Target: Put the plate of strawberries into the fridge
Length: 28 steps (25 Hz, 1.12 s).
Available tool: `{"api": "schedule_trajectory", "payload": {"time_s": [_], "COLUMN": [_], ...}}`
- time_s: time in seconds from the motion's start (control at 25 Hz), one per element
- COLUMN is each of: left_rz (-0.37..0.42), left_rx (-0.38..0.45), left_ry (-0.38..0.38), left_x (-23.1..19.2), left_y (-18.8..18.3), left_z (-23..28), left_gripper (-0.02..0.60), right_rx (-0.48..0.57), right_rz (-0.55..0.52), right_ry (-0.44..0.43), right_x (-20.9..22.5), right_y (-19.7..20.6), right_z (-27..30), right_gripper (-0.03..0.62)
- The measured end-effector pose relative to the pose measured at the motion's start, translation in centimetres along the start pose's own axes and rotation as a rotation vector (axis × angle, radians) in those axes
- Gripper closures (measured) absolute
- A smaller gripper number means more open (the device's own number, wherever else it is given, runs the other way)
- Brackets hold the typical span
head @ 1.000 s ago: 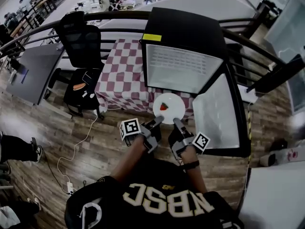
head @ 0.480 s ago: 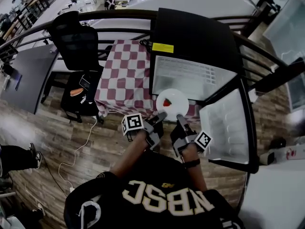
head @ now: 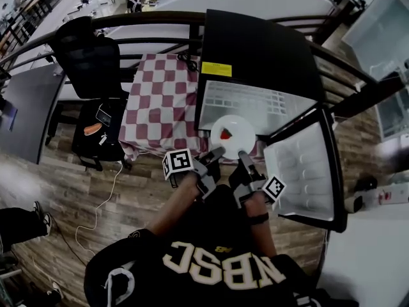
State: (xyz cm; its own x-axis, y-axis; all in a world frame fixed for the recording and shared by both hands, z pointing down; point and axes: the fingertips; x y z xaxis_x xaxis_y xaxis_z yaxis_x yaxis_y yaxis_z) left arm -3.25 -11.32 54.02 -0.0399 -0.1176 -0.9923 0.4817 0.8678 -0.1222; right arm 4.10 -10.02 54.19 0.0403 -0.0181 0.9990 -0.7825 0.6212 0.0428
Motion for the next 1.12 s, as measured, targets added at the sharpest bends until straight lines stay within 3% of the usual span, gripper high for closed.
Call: {"api": "schedule_trajectory", "payload": {"time_s": [0.16, 0.32, 0.48, 1.12], "left_rz": [0.001, 0.051, 0.001, -0.04], "left_rx": [-0.014, -0.012, 0.021, 0.076], "left_ry": [0.008, 0.002, 0.031, 0.015], "left_x": [0.2, 1.2, 1.7, 0.3], "left_y": [-0.8, -1.5, -2.4, -4.3], "left_z": [1.1, 2.0, 2.6, 4.0], "left_gripper": [0.552, 0.553, 0.552, 0.552], "right_rx": [0.014, 0.006, -0.017, -0.074], "right_rz": [0.026, 0.031, 0.032, 0.009], "right_ry": [0.003, -0.021, -0.027, -0.015], "right_x": [-0.1, -0.8, -1.0, -0.1], "right_y": [-1.0, -2.0, -2.8, -4.9], "right_z": [0.6, 1.1, 2.3, 4.2], "right_gripper": [0.549, 0.55, 0.549, 0.549]}}
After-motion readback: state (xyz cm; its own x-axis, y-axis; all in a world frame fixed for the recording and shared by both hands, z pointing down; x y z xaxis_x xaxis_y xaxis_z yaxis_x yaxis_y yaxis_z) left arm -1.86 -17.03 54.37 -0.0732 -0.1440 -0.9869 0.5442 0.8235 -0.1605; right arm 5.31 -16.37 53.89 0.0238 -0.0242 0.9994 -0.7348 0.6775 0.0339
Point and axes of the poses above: the fingertips, and each gripper's own axes: z forward along the fingers, x to its right, y out of its underside, and after that the axes turned 7 degrees about -x, right-handed
